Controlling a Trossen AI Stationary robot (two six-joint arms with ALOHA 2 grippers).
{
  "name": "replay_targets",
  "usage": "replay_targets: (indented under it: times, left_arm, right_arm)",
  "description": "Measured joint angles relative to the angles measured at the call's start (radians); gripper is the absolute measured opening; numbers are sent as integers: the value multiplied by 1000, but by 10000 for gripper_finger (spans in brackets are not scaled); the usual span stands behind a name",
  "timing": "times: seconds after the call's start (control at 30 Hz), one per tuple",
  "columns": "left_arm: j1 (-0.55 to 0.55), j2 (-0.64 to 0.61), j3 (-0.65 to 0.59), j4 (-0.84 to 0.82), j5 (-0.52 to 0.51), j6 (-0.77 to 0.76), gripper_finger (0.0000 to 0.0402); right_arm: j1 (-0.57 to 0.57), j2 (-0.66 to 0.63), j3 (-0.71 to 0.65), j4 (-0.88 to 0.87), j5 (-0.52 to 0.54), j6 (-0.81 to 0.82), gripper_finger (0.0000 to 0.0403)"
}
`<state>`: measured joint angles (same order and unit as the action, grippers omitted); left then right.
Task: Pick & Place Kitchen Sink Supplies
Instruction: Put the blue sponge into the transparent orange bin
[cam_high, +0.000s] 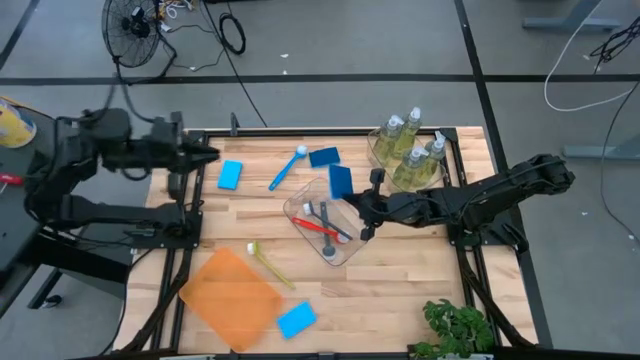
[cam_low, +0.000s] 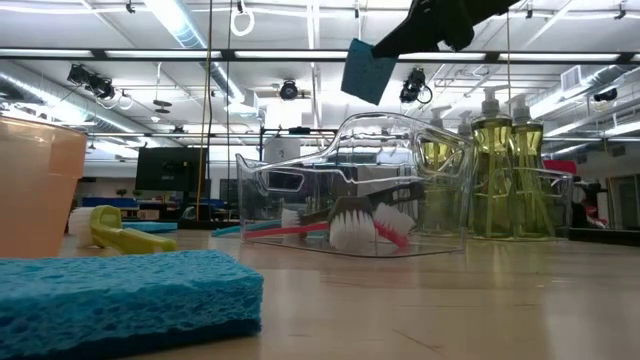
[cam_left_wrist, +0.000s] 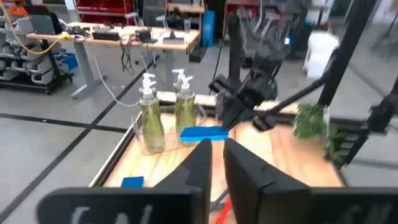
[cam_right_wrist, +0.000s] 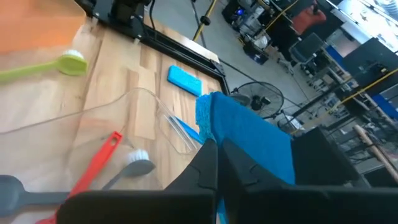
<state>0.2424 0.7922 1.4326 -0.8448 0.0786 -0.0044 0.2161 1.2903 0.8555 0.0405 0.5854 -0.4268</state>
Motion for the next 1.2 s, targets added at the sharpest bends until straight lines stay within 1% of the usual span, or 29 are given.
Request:
replay_targets:
  times: [0.07,0.2,0.37,0.5,0.6,0.83,1.03,1.2]
  left_arm:
    - [0,35,0,8,0,38,70]
    - [0,104,0,29,0,81,127]
    - [0,185,0,44,4,150,198]
    - [0,246,0,86,45,230,234]
    - [0,293,0,110,50,288,245]
    - [-42,392,0,148,49,430,248]
    - [-97,469,0,189,51,439,248]
    - [-140,530,0,215,90,439,248]
  right_arm:
    - [0,0,0,20,-4,4,0]
    - [-1,0,0,99,-57,10,0]
    - [-1,0,0,213,-146,115,0]
    - [-1,0,0,277,-230,211,0]
    - [-1,0,0,300,-269,294,0]
    - [-6,0,0,314,-291,465,0]
    - [-11,0,0,312,-291,542,0]
    - [-17,0,0,309,-292,597,0]
